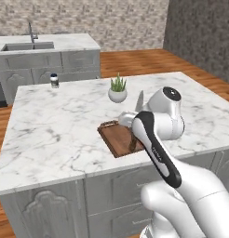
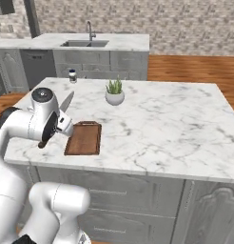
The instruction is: Open the drawer on the right and place the cutting tools on the cutting board.
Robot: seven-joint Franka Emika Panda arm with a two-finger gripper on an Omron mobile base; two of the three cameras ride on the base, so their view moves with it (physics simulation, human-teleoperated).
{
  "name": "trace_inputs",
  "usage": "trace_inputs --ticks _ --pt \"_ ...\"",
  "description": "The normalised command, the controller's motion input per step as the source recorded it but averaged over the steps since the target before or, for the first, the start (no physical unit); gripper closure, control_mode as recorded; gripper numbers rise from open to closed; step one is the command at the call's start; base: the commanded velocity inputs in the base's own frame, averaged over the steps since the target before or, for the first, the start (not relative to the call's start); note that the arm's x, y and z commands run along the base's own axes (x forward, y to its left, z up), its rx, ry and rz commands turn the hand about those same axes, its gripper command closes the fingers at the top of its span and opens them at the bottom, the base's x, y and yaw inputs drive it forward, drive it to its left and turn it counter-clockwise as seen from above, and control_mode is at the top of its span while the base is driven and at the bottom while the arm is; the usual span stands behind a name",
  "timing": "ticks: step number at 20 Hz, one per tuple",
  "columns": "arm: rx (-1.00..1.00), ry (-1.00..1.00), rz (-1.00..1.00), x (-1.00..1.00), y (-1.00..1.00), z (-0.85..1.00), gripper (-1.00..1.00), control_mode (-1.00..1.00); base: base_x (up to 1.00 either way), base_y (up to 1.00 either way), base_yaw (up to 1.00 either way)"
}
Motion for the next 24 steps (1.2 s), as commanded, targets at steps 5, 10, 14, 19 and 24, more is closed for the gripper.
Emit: trace_inputs --ticks 5,10,14,19,24 --pt "-0.02 0.07 0.04 0.58 -0.17 -0.23 1.00 -1.00 0.00 0.00 0.00" --pt "-0.13 0.01 0.06 0.70 -0.04 -0.33 1.00 -1.00 0.00 0.00 0.00" --pt "-0.24 0.00 0.00 0.67 0.19 -0.36 1.00 -1.00 0.00 0.00 0.00" --pt "-0.09 0.02 0.01 0.07 0.05 -0.10 1.00 -1.00 0.00 0.00 0.00" --pt "-0.02 0.07 0.00 0.01 0.01 -0.22 1.00 -1.00 0.00 0.00 0.00"
